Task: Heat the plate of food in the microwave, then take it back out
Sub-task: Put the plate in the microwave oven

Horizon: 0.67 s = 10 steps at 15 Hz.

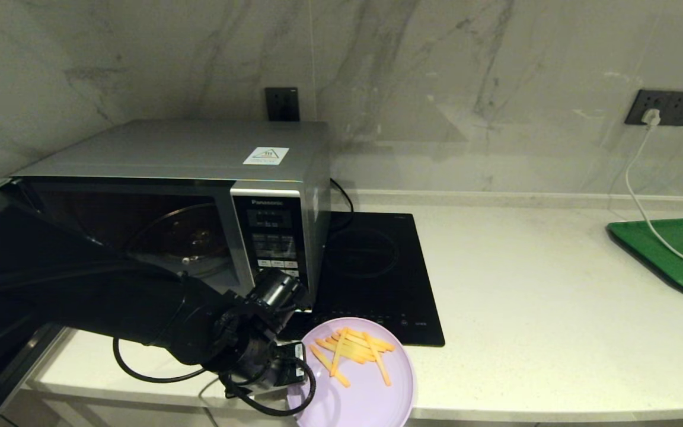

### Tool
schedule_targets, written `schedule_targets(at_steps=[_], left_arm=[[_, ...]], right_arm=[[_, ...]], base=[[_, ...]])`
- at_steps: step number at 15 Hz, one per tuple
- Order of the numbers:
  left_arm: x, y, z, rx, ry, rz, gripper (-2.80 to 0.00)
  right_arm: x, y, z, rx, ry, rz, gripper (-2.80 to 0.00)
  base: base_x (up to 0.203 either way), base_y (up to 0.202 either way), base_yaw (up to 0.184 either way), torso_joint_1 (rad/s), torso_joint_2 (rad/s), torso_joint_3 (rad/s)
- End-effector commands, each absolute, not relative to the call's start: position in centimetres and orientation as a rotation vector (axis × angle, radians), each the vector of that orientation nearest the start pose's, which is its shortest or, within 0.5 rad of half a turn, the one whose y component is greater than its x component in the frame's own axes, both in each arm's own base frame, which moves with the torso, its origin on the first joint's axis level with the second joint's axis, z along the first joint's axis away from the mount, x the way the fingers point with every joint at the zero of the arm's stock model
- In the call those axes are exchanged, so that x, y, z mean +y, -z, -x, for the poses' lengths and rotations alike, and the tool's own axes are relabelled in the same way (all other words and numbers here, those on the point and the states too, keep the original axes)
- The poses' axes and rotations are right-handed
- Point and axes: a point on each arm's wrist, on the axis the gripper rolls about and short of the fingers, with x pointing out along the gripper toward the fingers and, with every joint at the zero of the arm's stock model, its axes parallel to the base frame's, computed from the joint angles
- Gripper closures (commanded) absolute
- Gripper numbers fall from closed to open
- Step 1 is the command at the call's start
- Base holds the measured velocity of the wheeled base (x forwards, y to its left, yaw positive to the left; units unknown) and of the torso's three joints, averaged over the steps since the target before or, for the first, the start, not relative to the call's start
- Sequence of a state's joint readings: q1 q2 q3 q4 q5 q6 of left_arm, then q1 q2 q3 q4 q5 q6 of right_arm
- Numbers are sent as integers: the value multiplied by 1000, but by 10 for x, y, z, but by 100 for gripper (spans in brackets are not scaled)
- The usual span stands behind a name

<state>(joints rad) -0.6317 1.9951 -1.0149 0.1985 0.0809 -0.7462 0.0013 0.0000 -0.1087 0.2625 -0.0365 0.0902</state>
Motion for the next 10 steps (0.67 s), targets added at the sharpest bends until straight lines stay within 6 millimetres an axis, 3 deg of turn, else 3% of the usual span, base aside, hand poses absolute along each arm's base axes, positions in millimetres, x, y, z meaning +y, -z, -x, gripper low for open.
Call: schedule_targets(at_steps=[1,10], left_arm=[[-189,-70,-262,1224,30,230,0],[-197,-83,-254,1206,111,272,0]], right_arm=[[-1,-78,33,153,42,-87,0],[-1,-78,33,153,42,-87,0]], base=[[0,0,0,0,0,0],[0,0,0,0,0,0]])
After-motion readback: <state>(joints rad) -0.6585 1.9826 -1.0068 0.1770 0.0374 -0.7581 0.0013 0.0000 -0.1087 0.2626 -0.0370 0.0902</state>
